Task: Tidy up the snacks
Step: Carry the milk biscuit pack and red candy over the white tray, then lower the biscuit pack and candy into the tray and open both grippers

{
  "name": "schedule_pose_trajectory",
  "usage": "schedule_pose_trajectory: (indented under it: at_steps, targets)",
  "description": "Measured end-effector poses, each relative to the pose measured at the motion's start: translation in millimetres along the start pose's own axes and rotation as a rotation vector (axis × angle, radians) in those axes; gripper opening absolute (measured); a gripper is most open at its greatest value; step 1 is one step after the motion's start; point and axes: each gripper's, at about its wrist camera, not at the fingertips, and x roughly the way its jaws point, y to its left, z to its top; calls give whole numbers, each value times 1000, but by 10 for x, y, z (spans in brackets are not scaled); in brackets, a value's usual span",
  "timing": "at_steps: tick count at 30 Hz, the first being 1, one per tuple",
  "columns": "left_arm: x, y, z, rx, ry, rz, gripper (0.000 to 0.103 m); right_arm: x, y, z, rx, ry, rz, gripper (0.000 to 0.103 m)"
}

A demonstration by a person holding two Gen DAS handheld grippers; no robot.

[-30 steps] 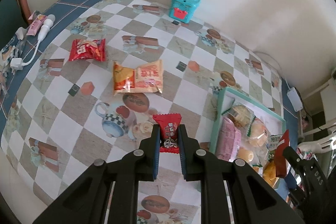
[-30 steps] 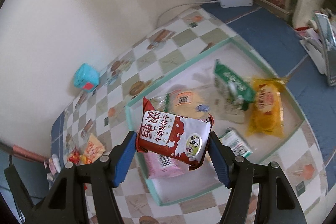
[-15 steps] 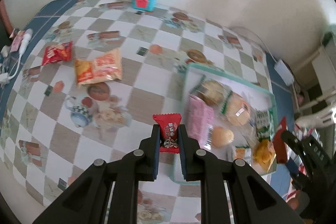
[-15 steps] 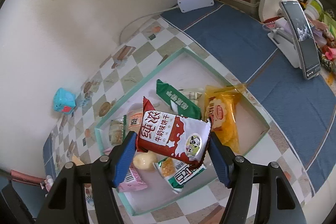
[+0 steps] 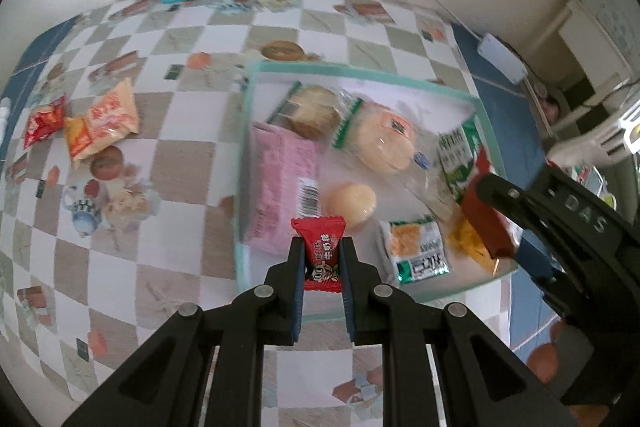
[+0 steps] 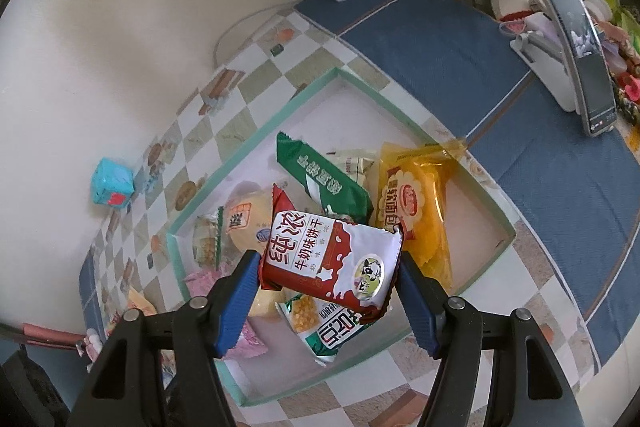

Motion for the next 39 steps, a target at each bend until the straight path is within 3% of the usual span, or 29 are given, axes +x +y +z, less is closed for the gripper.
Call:
schedule_pose_trajectory:
  at_steps: [15,39]
  targets:
    - [297,-173,-37,53,54,23,17,320,60,-19,-33,56,-31,71]
    - [645,-237,20,63,81,63,17,524,54,31,-52,36,-66,72]
